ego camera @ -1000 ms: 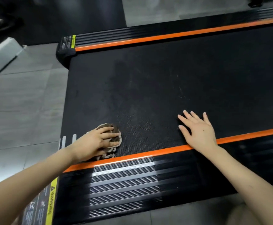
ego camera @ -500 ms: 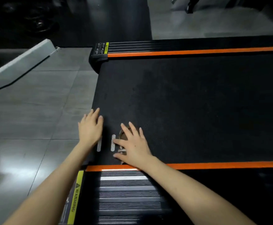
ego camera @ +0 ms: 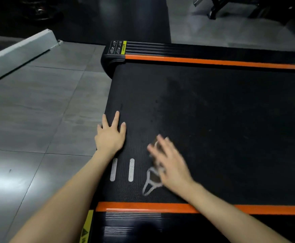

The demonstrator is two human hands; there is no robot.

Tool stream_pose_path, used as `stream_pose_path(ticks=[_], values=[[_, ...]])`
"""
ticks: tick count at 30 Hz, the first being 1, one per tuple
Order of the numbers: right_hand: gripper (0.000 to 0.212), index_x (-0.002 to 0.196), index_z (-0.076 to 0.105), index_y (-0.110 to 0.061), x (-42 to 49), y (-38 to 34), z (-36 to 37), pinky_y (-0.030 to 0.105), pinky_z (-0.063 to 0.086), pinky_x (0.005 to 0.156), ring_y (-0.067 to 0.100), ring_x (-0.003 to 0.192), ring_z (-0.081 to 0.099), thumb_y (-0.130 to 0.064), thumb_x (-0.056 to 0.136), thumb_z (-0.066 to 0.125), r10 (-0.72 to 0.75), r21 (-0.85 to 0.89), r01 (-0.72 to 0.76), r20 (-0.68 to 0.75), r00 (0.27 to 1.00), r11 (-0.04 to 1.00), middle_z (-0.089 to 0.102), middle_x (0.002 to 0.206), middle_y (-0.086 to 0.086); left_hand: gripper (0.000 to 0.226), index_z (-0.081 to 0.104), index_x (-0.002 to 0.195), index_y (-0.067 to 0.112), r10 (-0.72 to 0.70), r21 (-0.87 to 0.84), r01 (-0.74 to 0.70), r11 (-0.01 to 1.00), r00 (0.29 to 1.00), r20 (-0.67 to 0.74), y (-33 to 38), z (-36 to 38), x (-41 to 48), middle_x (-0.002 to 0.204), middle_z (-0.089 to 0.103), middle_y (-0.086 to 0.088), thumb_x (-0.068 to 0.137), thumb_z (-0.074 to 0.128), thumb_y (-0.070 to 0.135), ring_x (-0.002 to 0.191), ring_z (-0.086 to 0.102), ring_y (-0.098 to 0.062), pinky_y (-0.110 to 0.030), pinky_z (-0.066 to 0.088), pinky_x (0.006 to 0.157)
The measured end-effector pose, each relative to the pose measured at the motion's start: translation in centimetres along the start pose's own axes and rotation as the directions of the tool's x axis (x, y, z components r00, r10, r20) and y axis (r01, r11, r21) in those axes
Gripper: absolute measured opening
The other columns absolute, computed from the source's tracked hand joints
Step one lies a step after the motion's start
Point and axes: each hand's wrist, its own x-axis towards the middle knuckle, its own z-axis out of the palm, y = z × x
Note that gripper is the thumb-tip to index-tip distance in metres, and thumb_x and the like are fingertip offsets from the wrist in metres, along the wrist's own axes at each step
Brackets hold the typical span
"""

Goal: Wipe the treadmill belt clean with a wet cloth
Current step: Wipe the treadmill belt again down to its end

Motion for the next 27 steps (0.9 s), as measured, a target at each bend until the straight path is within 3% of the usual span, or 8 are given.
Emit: stream_pose_path(ticks=[3, 5, 7, 10, 13, 16, 24, 27], values=[[0.07, 0.127, 0.053, -0.02, 1.1, 1.3, -0.6, 0.056, 0.042, 0.097, 0.046, 0.128, 0.04, -0.002, 0.062, 0.071, -0.251, -0.013, 0.254, 0.117, 0.961, 0.967, 0.043, 0.141, 0.022, 0.053, 0.008, 0.148, 0.045, -0.017, 0.015, 0.018, 1.0, 0.998, -0.054, 0.5, 0.3, 0.9, 0.158, 0.009, -0.011, 0.097, 0.02, 0.053, 0.134, 0.028, -0.039, -0.048, 0.036, 0.1], [0.065, 0.122, 0.056, -0.017, 5.0, 3.9, 0.1, 0.06, 0.042, 0.095, 0.049, 0.124, 0.044, 0.001, 0.06, 0.066, -0.241, -0.028, 0.246, 0.119, 0.963, 0.969, 0.046, 0.137, 0.024, 0.052, 0.008, 0.148, 0.045, -0.009, 0.033, 0.012, 0.999, 0.996, -0.09, 0.4, 0.7, 1.0, 0.158, 0.01, -0.012, 0.098, 0.019, 0.051, 0.131, 0.031, -0.04, -0.047, 0.038, 0.098], [0.05, 0.119, 0.062, -0.013, 11.1, 6.2, 0.7, 0.062, 0.041, 0.097, 0.05, 0.124, 0.042, -0.003, 0.071, 0.054, -0.038, -0.003, 0.038, 0.051, 0.998, 0.999, 0.045, 0.138, 0.025, 0.051, 0.009, 0.149, 0.044, -0.003, 0.038, 0.007, 0.999, 0.994, -0.114, 0.3, 1.0, 1.1, 0.158, 0.012, -0.012, 0.099, 0.019, 0.05, 0.128, 0.034, -0.039, -0.046, 0.039, 0.095], [0.039, 0.122, 0.062, -0.014, 15.9, 6.8, 1.3, 0.053, 0.035, 0.105, 0.041, 0.135, 0.031, -0.006, 0.085, 0.058, 0.289, 0.005, -0.29, 0.016, 0.957, 0.957, 0.036, 0.148, 0.016, 0.051, 0.011, 0.148, 0.044, 0.017, 0.049, -0.01, 0.999, 0.989, -0.147, 0.2, 1.1, 1.2, 0.157, 0.014, -0.013, 0.098, 0.02, 0.049, 0.123, 0.038, -0.04, -0.046, 0.041, 0.092], [0.04, 0.119, 0.064, -0.013, 11.0, 3.7, 1.2, 0.053, 0.029, 0.11, 0.039, 0.138, 0.027, -0.035, 0.085, 0.059, 0.115, 0.019, -0.116, 0.049, 0.992, 0.993, 0.031, 0.15, 0.015, 0.051, 0.01, 0.149, 0.044, 0.017, 0.053, -0.01, 0.999, 0.99, -0.137, 0.2, 1.2, 1.3, 0.157, 0.013, -0.013, 0.098, 0.02, 0.048, 0.124, 0.038, -0.041, -0.046, 0.04, 0.093], [0.079, 0.127, 0.059, -0.02, 5.7, 0.1, 0.4, 0.054, 0.021, 0.11, 0.033, 0.144, 0.011, -0.075, 0.07, 0.053, -0.054, 0.006, 0.054, 0.222, 0.974, 0.999, 0.018, 0.156, 0.008, 0.052, 0.008, 0.149, 0.043, 0.01, 0.074, 0.0, 0.997, 0.99, -0.141, 0.2, 1.2, 1.2, 0.157, 0.012, -0.014, 0.099, 0.021, 0.049, 0.125, 0.037, -0.04, -0.046, 0.04, 0.093], [0.035, 0.112, 0.067, -0.029, 8.8, 3.1, 1.3, 0.053, 0.023, 0.111, 0.034, 0.135, 0.034, -0.047, 0.09, 0.047, -0.195, -0.047, 0.207, 0.186, 0.963, 0.977, 0.041, 0.146, 0.009, 0.053, 0.004, 0.148, 0.045, -0.038, 0.116, 0.044, 0.992, 0.998, -0.058, 0.5, 0.8, 1.8, 0.158, 0.007, -0.013, 0.098, 0.02, 0.051, 0.137, 0.024, -0.039, -0.05, 0.03, 0.104], [0.038, 0.111, 0.069, -0.028, 12.8, 5.8, 1.3, 0.057, 0.029, 0.109, 0.035, 0.134, 0.036, -0.047, 0.09, 0.044, -0.046, -0.041, 0.051, 0.1, 0.994, 0.998, 0.041, 0.146, 0.008, 0.054, 0.004, 0.149, 0.042, -0.022, 0.095, 0.025, 0.995, 0.999, -0.028, 2.0, 0.0, 4.7, 0.158, 0.004, -0.014, 0.098, 0.019, 0.051, 0.143, 0.009, -0.037, -0.052, 0.02, 0.112]])
